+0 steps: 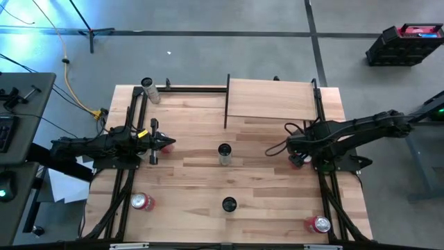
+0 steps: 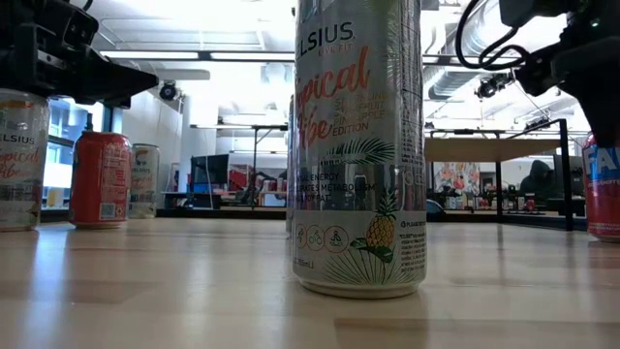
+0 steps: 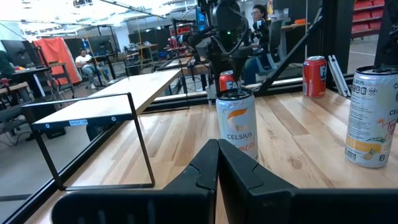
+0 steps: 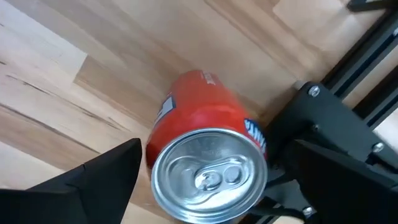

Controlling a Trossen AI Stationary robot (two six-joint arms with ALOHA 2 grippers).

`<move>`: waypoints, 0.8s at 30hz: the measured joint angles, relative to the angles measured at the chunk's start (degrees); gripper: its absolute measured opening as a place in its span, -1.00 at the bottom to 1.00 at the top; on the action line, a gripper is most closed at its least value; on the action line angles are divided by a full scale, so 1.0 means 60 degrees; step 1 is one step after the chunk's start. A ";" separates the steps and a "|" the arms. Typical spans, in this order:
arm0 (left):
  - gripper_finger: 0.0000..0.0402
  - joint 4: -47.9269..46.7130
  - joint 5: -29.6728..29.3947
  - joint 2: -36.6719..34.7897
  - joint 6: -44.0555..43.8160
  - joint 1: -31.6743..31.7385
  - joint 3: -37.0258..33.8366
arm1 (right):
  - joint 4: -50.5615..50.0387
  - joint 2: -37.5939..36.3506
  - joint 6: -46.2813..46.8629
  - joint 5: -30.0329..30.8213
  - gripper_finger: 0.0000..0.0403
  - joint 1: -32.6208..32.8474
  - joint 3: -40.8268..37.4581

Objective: Place canned beverage on shelf
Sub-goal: Put the orange soda can on the shelf

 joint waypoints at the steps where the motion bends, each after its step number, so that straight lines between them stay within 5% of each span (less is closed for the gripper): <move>1: -0.98 -0.0003 -0.0001 0.0003 0.0000 0.0000 0.0000 | 0.0019 0.0000 0.0159 -0.0053 0.97 0.0013 -0.0001; 11: -0.98 0.0000 0.0001 0.0003 0.0002 0.0003 0.0000 | 0.1028 0.0081 0.0996 -0.0496 0.72 0.0020 -0.0004; 24: -0.98 0.0000 0.0002 0.0002 0.0003 0.0000 0.0000 | 0.1307 0.1629 0.0069 -0.0754 0.67 0.0020 -0.0004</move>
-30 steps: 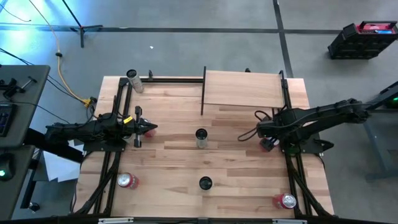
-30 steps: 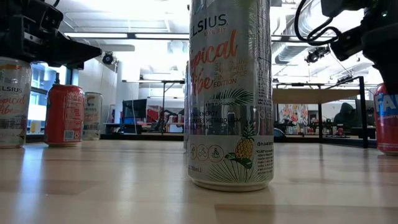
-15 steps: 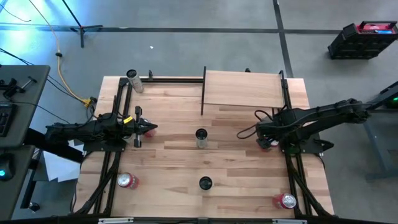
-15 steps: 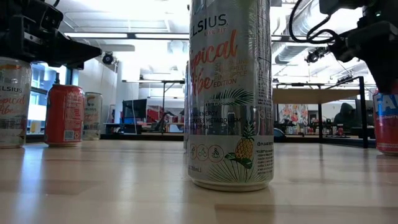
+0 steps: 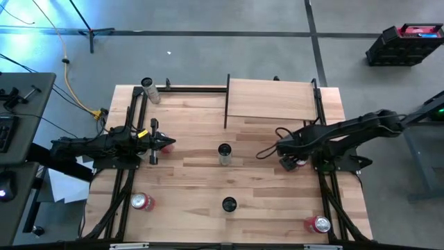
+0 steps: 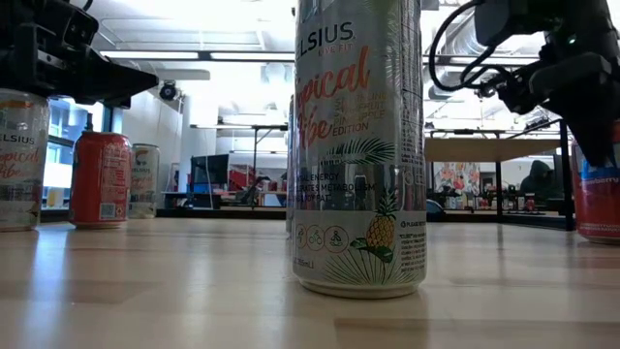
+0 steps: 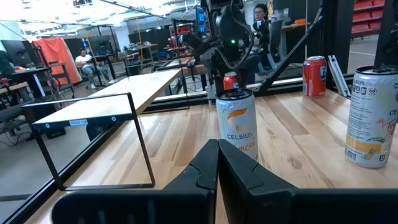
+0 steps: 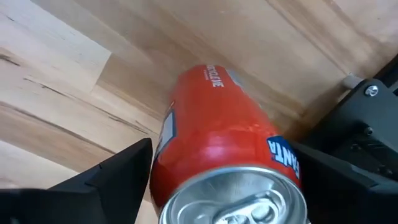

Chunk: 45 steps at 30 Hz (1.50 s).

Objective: Place canned beverage on shelf
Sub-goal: Put the orange soda can on the shelf

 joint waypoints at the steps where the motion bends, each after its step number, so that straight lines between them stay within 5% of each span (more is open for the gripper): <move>1: -0.98 -0.0002 -0.0003 -0.0002 -0.0001 0.0001 0.0001 | 0.0022 0.0053 -0.0019 0.0002 0.65 0.0003 0.0000; 12: -0.98 -0.0001 -0.0003 0.0000 -0.0003 0.0001 0.0000 | -0.0084 0.0118 -0.0764 -0.0084 0.47 0.0512 0.0328; 25: -0.98 0.0000 0.0000 -0.0003 0.0001 0.0000 0.0000 | -0.1913 0.0251 -0.3335 0.0912 0.45 0.0392 0.4675; 32: -0.98 -0.0001 -0.0002 0.0000 0.0000 0.0001 0.0003 | -0.3307 0.1794 -0.5664 0.2002 0.45 -0.0707 0.7719; 45: -0.98 0.0000 0.0001 0.0000 0.0000 0.0000 0.0003 | -0.3202 0.4295 -1.1097 0.2035 0.45 -0.3745 1.1401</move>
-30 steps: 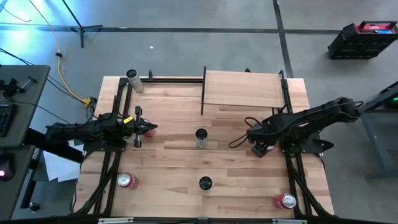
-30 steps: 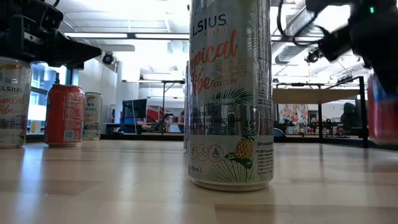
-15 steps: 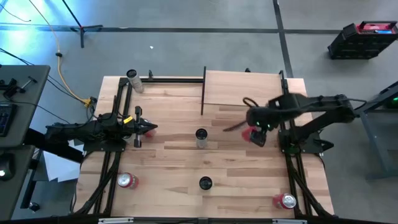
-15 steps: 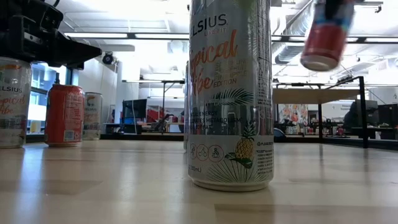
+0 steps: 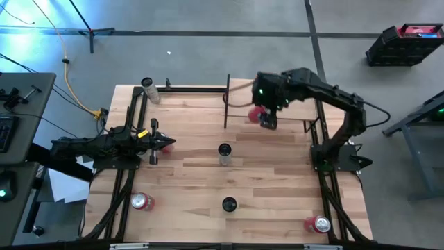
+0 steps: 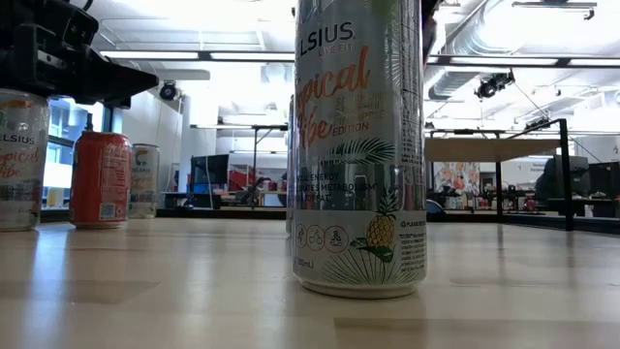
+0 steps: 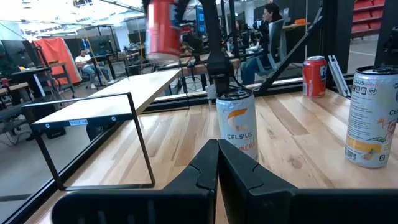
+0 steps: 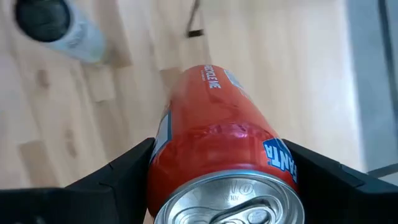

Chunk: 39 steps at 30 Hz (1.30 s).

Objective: Place canned beverage on shelf
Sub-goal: Put the orange soda can on the shelf

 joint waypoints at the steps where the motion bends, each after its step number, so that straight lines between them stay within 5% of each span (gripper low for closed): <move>1: -0.98 0.0000 -0.0001 0.0000 -0.0003 0.0004 0.0000 | 0.0012 0.0037 -0.0309 0.0025 0.45 -0.0244 0.0052; 8: -0.98 0.0000 0.0000 0.0000 0.0000 0.0000 0.0000 | -0.0036 -0.0209 -0.1145 0.0101 0.45 -0.1722 -0.0025; 20: -0.98 0.0000 -0.0002 -0.0002 -0.0002 0.0001 0.0000 | 0.0024 -0.2190 -0.1149 -0.0388 0.45 -0.2572 -0.0157; 32: -0.98 -0.0002 -0.0001 -0.0002 -0.0001 0.0002 0.0000 | -0.0020 -0.4906 -0.1624 0.0529 0.45 -0.2690 -0.4060; 39: -0.98 0.0000 0.0000 0.0000 -0.0002 0.0001 0.0000 | -0.0019 -0.5498 -0.2293 0.0825 0.45 -0.3031 -0.5767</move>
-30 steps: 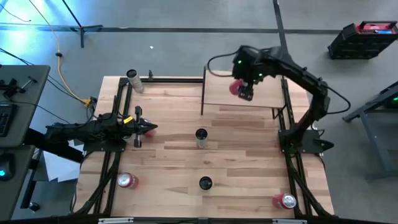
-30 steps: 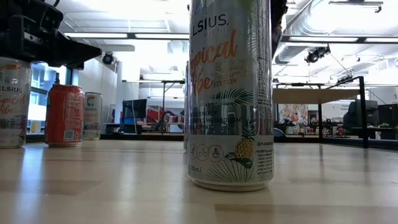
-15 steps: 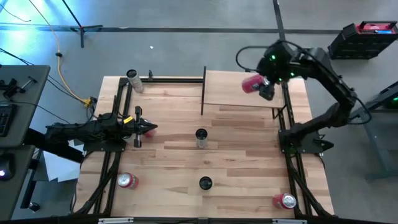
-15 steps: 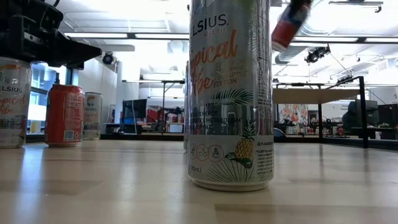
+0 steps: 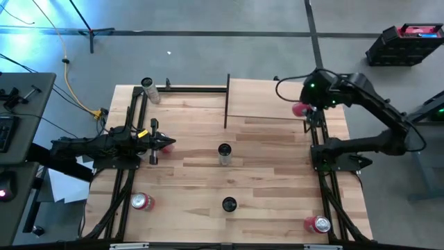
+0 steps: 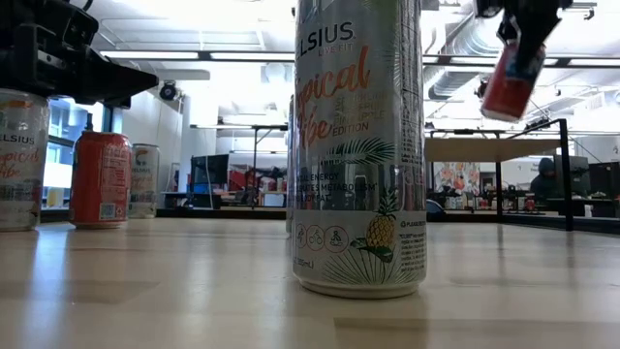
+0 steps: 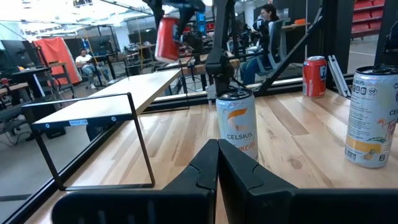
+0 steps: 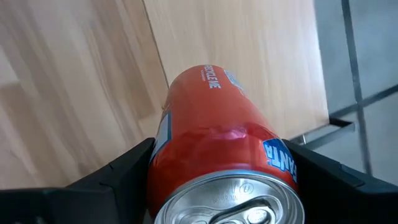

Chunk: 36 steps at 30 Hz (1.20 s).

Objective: Place canned beverage on shelf
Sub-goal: Put the orange soda can on the shelf

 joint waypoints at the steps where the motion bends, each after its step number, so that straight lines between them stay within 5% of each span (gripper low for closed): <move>1: -0.98 -0.0004 -0.0002 0.0000 -0.0001 0.0001 0.0000 | 0.0002 -0.0002 -0.0100 0.0147 0.45 -0.0004 -0.0144; 17: -0.98 0.0000 0.0000 0.0000 0.0003 -0.0001 0.0000 | 0.0044 0.1243 -0.0471 0.1016 0.45 -0.0297 -0.0379; 28: -0.98 0.0000 -0.0004 -0.0003 -0.0001 0.0002 0.0000 | 0.0037 0.2050 0.0006 -0.0074 0.45 -0.0820 0.0937; 36: -0.98 0.0000 -0.0003 0.0000 0.0003 0.0003 0.0000 | 0.0014 0.2133 0.0133 0.0166 0.72 -0.0816 0.0813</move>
